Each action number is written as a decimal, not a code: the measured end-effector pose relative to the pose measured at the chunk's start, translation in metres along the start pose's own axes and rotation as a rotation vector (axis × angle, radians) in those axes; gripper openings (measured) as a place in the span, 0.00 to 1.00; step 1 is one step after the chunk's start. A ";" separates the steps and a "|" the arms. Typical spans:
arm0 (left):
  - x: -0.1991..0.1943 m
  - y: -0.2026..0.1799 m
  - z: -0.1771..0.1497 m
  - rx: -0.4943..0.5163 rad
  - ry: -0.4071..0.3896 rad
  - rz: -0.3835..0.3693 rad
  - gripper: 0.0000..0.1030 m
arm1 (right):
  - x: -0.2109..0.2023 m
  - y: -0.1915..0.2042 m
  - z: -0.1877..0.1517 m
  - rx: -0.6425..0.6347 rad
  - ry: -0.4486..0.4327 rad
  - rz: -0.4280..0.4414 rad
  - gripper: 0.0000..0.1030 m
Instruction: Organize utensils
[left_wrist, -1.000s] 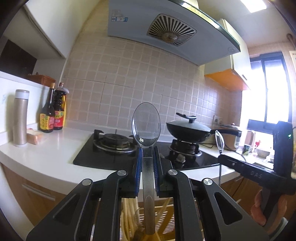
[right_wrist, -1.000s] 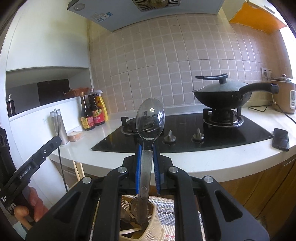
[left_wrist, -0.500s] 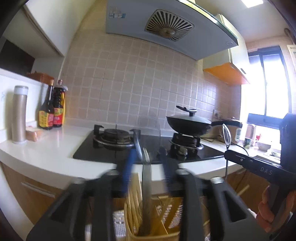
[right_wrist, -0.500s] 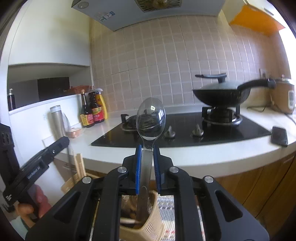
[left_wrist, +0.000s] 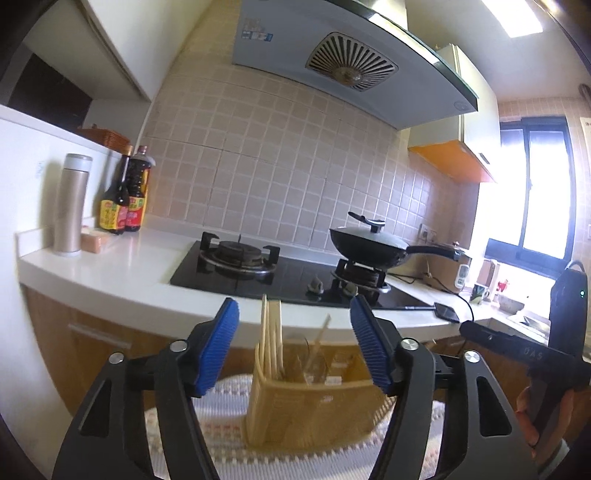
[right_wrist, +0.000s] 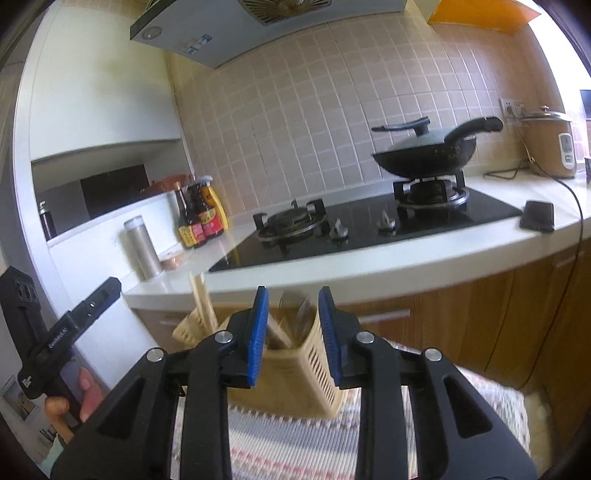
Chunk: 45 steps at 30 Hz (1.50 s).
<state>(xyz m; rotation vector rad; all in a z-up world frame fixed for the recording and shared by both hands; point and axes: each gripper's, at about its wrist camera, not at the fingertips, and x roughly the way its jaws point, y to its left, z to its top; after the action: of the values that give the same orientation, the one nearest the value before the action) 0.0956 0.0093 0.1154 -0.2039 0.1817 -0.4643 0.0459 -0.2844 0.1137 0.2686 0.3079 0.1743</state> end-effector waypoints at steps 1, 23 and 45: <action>-0.008 -0.003 -0.004 0.007 0.006 0.004 0.66 | -0.003 0.002 -0.006 0.004 0.010 0.003 0.25; -0.062 -0.015 -0.108 0.052 0.041 0.364 0.93 | -0.031 0.045 -0.113 -0.124 -0.048 -0.301 0.78; -0.064 -0.037 -0.114 0.191 0.029 0.352 0.93 | -0.051 0.038 -0.116 -0.142 -0.151 -0.326 0.83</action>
<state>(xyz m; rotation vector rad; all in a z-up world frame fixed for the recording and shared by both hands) -0.0017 -0.0110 0.0220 0.0239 0.1958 -0.1330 -0.0446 -0.2317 0.0318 0.0876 0.1850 -0.1454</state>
